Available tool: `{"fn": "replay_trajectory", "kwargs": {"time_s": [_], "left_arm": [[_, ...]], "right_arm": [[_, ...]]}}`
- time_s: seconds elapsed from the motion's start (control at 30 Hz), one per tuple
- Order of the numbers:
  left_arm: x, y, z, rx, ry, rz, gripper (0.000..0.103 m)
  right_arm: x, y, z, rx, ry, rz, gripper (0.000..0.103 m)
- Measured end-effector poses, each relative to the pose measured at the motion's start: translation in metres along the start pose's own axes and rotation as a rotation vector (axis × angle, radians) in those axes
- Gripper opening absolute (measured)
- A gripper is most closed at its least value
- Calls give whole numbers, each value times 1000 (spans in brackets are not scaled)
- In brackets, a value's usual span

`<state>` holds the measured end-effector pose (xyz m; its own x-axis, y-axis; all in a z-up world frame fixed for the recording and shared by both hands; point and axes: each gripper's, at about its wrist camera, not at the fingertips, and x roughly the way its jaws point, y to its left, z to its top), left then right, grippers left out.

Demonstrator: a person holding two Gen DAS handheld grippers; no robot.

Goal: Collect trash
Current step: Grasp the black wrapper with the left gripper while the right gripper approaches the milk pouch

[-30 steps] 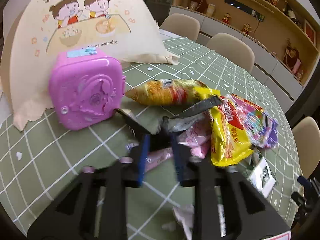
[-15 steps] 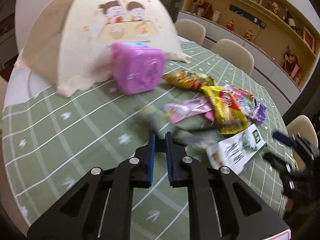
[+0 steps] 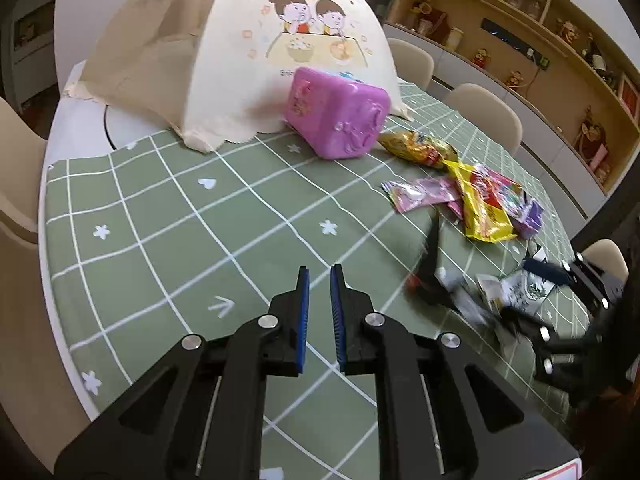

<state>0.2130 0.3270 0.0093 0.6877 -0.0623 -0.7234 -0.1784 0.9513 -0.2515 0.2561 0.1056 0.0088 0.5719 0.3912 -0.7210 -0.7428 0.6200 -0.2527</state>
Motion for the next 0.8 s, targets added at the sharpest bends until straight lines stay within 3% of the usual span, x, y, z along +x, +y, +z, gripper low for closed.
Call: {"fn": "replay_trajectory", "kwargs": {"time_s": [0.1, 0.23, 0.33, 0.43, 0.53, 0.7, 0.8], "left_arm": [[0, -9, -1, 26, -5, -20, 12], [0, -21, -2, 71, -16, -69, 30], [2, -29, -1, 76, -7, -116, 43], [3, -47, -8, 126, 29, -147, 45], [1, -74, -22, 185, 64, -189, 45], [7, -114, -45, 235, 88, -110, 45], [15, -122, -47, 232, 79, -58, 45]], "right_arm": [[-19, -1, -29, -75, 29, -76, 54], [-42, -12, -62, -80, 51, -195, 54], [-72, -29, -77, 38, -7, -168, 54], [-100, -48, -90, 181, -88, -139, 54], [-111, -73, -102, 316, -121, -171, 54], [-100, -117, -130, 629, -94, -113, 54], [-92, -126, -141, 748, -88, -84, 54]]}}
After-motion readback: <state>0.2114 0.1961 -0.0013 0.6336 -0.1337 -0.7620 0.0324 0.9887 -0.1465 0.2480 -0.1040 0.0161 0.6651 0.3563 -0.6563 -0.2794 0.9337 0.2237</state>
